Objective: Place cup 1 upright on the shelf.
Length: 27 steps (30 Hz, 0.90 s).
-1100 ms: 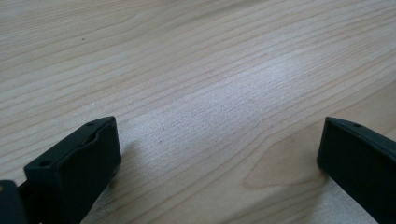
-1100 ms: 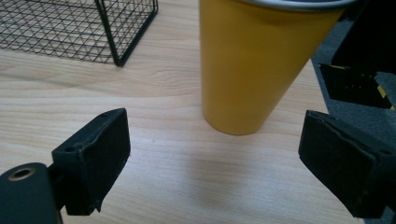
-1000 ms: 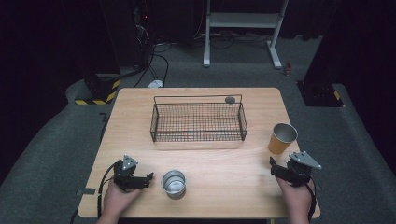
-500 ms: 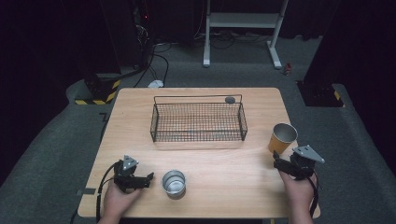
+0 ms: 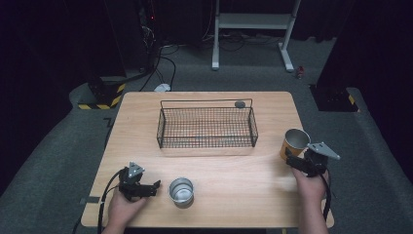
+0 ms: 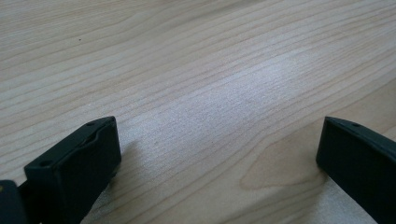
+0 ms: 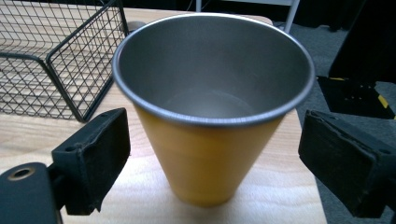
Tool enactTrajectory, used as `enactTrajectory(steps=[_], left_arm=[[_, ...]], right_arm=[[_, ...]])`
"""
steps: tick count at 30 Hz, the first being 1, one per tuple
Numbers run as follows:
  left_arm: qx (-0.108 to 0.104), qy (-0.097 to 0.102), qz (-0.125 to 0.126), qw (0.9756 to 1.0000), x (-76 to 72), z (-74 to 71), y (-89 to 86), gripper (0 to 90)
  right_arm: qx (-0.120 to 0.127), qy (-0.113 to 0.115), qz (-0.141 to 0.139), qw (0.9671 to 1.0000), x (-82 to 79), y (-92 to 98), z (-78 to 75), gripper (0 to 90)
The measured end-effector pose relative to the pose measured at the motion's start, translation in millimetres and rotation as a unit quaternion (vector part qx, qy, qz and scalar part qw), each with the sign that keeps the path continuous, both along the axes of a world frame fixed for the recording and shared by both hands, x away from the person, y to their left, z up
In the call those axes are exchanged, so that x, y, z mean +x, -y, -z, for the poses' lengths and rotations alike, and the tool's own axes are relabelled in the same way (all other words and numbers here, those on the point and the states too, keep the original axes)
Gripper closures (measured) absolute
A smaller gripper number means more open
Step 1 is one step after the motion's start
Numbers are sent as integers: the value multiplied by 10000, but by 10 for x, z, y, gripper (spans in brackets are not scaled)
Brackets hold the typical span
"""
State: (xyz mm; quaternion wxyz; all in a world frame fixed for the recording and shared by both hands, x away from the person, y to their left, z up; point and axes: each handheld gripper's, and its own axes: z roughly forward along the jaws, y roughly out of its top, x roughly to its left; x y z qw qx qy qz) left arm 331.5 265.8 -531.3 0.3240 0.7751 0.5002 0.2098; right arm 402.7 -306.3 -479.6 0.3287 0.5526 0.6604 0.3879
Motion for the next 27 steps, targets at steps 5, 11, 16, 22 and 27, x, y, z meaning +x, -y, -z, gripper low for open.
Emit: enactTrajectory(steps=[5,11,16,22,27], left_arm=[[6,2,2,10000,-1,0,-1,2],[6,3,-12,10000,-2,0,0,2],[9,0,-22,10000,-5,-1,0,2],[7,-6,-32,10000,-7,-1,0,2],[8,-6,-35,10000,-8,-1,0,2]], right_arm=[[11,13,-46,10000,90,-26,-1,90],[34,40,-25,10000,166,-44,-1,91],[107,51,-6,9999,194,-33,-1,96],[148,57,-19,9999,212,-34,16,101],[173,68,-27,9998,217,-40,21,109]])
